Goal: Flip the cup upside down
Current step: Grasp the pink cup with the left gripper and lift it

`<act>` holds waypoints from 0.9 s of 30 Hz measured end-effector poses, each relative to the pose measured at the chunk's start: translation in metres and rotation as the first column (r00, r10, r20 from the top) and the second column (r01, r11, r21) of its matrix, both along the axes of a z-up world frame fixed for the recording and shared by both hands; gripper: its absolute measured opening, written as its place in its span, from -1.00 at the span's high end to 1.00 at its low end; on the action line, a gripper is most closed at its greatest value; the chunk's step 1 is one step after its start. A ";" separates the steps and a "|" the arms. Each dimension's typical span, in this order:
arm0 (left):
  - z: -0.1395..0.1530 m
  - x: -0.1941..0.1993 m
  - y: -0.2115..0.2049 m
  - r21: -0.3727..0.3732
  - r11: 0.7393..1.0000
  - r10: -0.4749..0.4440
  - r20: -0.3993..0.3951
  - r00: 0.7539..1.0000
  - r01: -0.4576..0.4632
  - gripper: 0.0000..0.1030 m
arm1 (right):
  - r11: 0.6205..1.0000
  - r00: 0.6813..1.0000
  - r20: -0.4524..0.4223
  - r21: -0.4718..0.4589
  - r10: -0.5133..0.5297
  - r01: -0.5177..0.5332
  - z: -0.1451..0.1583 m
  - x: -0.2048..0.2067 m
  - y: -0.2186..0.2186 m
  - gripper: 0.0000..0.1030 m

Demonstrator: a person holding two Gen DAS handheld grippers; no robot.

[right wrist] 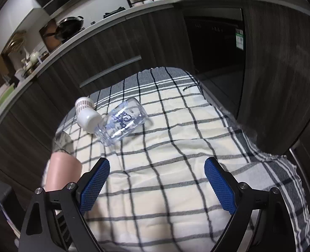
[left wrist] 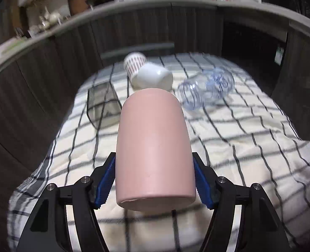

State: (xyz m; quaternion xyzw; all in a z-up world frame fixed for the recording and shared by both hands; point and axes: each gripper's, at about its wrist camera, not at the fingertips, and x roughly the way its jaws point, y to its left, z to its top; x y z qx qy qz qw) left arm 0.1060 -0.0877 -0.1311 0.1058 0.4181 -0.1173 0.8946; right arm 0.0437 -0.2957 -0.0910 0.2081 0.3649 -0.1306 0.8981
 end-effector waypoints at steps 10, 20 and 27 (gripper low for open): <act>0.029 0.038 0.010 0.075 0.994 -0.029 -0.507 0.861 0.078 -0.30 | 0.978 1.000 -0.008 0.209 0.025 -0.022 0.035 0.019 0.006 -0.78; 0.021 0.074 -0.008 0.165 0.970 0.008 -0.750 0.661 0.176 -0.31 | 0.933 1.000 -0.019 0.360 0.004 0.003 0.041 0.063 -0.003 -0.78; -0.001 0.092 -0.025 0.210 0.951 0.020 -0.773 0.634 0.226 -0.31 | 0.914 0.998 -0.055 0.403 -0.027 0.046 0.017 0.075 -0.020 -0.78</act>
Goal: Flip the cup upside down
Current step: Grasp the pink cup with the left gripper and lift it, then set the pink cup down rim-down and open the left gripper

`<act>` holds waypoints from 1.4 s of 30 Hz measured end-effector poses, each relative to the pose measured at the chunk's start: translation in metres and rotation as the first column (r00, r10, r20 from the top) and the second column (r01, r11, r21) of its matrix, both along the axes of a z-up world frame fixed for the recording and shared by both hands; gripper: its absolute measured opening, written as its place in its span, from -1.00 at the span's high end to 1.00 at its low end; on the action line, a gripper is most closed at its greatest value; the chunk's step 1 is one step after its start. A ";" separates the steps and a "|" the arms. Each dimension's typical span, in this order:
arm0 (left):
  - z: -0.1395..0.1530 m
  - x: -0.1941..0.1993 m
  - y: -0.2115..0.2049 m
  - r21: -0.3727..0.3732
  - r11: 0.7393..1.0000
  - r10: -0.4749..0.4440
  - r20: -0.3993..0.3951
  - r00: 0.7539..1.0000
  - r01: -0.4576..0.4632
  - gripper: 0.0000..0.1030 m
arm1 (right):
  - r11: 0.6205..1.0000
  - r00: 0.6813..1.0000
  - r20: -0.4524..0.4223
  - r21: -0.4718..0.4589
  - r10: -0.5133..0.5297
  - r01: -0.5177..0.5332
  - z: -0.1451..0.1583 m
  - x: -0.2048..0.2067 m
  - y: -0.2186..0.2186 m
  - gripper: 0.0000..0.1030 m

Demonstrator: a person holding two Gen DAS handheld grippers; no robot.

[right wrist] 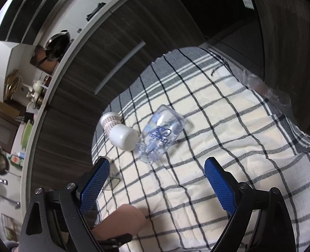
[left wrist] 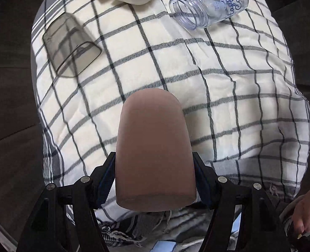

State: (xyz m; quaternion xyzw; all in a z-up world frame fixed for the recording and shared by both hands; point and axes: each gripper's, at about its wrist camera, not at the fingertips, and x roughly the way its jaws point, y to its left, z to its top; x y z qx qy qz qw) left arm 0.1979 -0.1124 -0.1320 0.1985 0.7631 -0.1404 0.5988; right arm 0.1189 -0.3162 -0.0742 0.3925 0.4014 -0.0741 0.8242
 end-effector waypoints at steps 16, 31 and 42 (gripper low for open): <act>0.009 0.027 -0.018 -0.004 0.999 -0.051 0.125 0.991 0.052 -0.38 | 1.000 0.999 -0.041 0.026 -0.014 0.015 -0.029 0.012 -0.013 -0.78; 0.053 -0.039 0.021 -0.194 0.980 0.127 0.416 0.901 -0.048 -0.47 | 0.971 0.993 0.026 -0.211 0.119 -0.111 0.003 -0.012 0.030 -0.78; 0.085 -0.103 0.055 -0.340 0.939 0.239 0.558 0.794 -0.044 -0.47 | 0.893 0.975 0.086 -0.426 0.203 -0.149 0.043 -0.070 0.082 -0.78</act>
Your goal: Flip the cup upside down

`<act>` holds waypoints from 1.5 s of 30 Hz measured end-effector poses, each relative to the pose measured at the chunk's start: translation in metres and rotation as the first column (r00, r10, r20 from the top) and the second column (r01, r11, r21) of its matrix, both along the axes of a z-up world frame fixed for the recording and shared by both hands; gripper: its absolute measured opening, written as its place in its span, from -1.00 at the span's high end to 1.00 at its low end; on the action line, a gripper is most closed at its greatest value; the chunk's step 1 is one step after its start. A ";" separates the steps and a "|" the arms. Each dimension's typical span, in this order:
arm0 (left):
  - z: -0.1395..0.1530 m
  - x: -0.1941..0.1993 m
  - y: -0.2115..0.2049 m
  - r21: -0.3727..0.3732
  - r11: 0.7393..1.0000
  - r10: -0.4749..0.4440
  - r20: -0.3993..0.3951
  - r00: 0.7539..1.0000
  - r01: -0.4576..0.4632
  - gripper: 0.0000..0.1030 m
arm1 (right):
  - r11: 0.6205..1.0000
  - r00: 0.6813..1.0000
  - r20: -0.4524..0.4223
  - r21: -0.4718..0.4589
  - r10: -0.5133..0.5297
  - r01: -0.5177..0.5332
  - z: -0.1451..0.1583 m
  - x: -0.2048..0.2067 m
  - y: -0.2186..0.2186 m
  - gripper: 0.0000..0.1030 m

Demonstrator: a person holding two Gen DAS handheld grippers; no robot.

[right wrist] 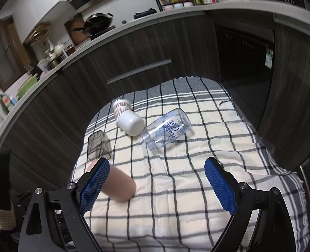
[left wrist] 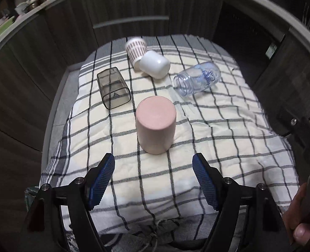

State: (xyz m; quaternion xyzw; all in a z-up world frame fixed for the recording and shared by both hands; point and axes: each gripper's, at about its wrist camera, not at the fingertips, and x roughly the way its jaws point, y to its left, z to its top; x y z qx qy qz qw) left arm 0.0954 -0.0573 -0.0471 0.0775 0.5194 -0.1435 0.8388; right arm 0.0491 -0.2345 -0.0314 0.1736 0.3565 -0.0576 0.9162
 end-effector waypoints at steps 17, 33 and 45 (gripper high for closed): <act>0.043 -0.068 0.045 -0.157 0.980 0.149 0.168 0.974 -0.123 -0.48 | 0.979 0.996 0.066 -0.203 0.053 -0.039 0.056 -0.068 0.045 -0.84; 0.071 -0.115 0.067 -0.187 0.967 0.226 0.329 0.917 -0.171 -0.62 | 0.936 0.987 0.146 -0.352 0.064 -0.009 0.086 -0.113 0.078 -0.89; 0.078 -0.123 0.066 -0.181 0.967 0.235 0.380 0.895 -0.177 -0.85 | 0.939 0.984 0.175 -0.341 0.025 0.036 0.089 -0.123 0.073 -0.97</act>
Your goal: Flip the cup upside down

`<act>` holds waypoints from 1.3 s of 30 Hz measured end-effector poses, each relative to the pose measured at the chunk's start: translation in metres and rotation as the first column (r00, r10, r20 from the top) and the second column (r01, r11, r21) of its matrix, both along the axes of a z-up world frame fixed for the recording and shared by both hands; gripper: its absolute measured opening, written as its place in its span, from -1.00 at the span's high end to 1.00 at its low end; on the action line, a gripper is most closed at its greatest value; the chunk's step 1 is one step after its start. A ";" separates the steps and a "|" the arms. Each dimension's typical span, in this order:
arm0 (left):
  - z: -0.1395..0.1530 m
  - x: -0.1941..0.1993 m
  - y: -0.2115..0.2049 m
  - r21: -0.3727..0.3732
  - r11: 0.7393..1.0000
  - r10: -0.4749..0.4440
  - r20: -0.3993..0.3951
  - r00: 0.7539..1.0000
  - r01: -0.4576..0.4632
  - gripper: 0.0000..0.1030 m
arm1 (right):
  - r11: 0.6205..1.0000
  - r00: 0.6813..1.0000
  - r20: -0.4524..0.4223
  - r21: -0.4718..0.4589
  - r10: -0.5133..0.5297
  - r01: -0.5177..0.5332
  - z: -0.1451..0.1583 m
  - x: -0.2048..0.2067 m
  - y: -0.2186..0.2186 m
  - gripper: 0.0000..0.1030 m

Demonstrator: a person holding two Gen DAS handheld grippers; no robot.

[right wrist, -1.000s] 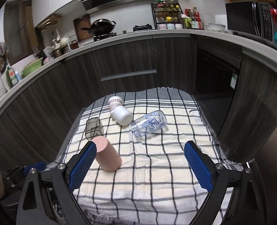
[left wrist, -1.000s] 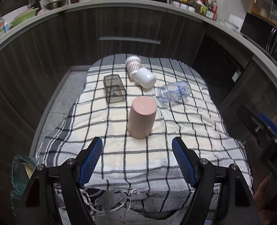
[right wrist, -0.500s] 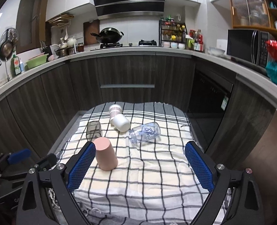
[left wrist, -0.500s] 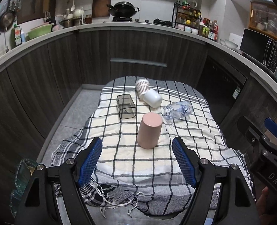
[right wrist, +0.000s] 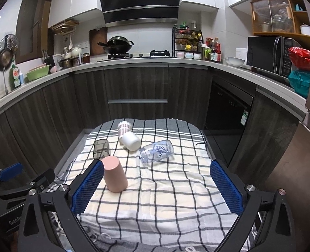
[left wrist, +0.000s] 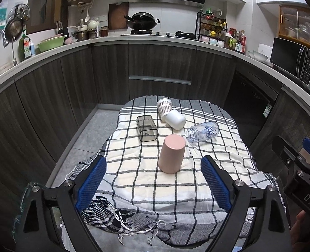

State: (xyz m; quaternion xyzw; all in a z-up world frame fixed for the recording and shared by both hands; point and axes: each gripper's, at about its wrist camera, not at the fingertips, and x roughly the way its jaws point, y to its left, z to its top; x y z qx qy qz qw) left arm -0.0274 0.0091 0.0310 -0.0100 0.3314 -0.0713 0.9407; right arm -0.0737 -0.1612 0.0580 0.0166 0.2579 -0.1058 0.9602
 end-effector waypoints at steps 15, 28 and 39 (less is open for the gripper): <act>0.003 -0.004 0.001 0.012 1.000 0.014 0.021 1.000 -0.015 -0.90 | 1.000 1.000 0.006 0.010 -0.011 0.011 0.001 -0.001 -0.005 -0.97; 0.004 -0.005 0.001 0.014 1.000 0.016 0.028 0.999 -0.016 -0.90 | 1.000 1.000 0.018 0.010 -0.010 0.010 0.003 -0.005 -0.003 -0.97; 0.007 -0.008 0.001 0.016 1.000 0.014 0.043 0.999 -0.014 -0.90 | 1.000 1.000 0.026 0.010 -0.011 0.011 0.002 -0.007 0.001 -0.98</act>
